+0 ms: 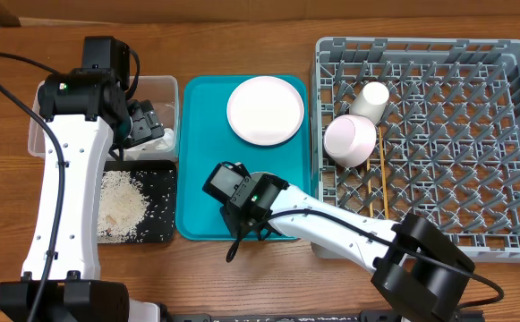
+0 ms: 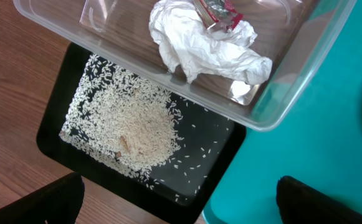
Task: Sort waste into correct bins and load items into the dishwasher
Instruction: 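Lower the right gripper onto the small white bowl rim and grasp it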
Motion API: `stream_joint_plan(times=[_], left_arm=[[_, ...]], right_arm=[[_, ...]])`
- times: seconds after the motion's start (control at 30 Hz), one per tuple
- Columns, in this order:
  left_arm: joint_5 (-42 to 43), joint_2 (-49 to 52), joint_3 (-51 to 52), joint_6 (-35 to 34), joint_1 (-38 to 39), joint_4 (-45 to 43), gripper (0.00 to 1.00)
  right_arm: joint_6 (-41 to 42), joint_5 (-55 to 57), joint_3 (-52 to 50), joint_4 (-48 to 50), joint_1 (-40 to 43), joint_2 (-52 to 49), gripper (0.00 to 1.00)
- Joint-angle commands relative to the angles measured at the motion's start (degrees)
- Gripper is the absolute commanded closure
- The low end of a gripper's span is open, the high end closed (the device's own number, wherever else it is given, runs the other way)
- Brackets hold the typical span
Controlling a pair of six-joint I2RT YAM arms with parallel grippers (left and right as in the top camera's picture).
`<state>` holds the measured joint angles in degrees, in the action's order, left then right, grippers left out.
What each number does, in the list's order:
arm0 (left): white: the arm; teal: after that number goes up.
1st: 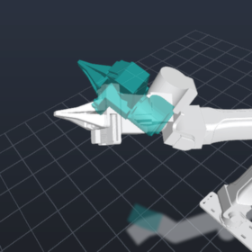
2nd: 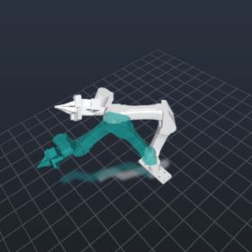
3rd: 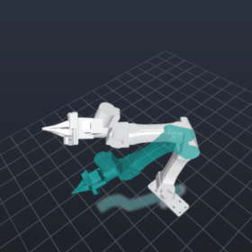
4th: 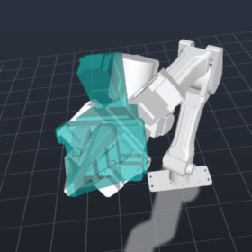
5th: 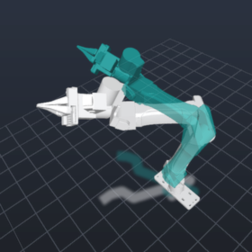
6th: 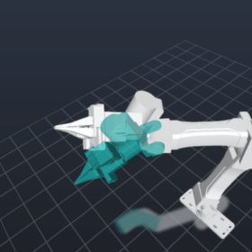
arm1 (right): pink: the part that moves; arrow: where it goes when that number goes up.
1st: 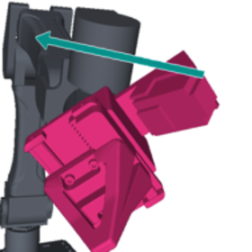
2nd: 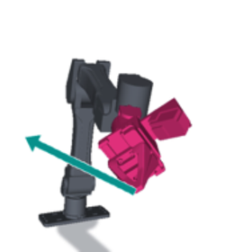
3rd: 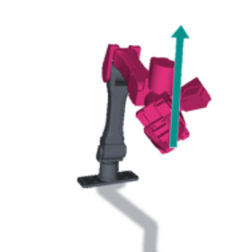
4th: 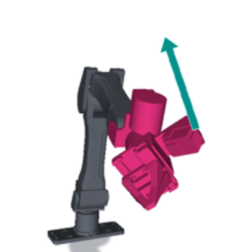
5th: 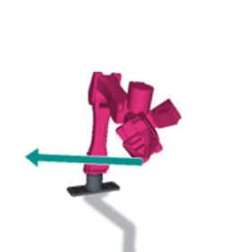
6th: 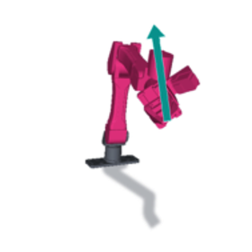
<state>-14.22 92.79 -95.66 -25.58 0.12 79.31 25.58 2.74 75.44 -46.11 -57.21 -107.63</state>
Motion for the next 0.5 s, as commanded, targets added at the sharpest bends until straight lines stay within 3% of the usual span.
stream_joint_plan(times=[0.0,0.2,0.47], left_arm=[[-0.76,-0.22,-0.59,-0.20,-0.11,-0.09,0.00],[-0.76,-0.22,-0.59,-0.20,-0.11,-0.09,0.00],[-0.76,-0.22,-0.59,-0.17,-0.11,-0.17,0.00]], right_arm=[[-0.59,-0.09,-3.08,2.21,-0.57,-0.20,0.65],[-0.55,2.54,-3.80,2.32,-0.42,-0.20,0.76],[-0.55,2.51,-3.80,2.34,-0.42,-0.20,0.81]])
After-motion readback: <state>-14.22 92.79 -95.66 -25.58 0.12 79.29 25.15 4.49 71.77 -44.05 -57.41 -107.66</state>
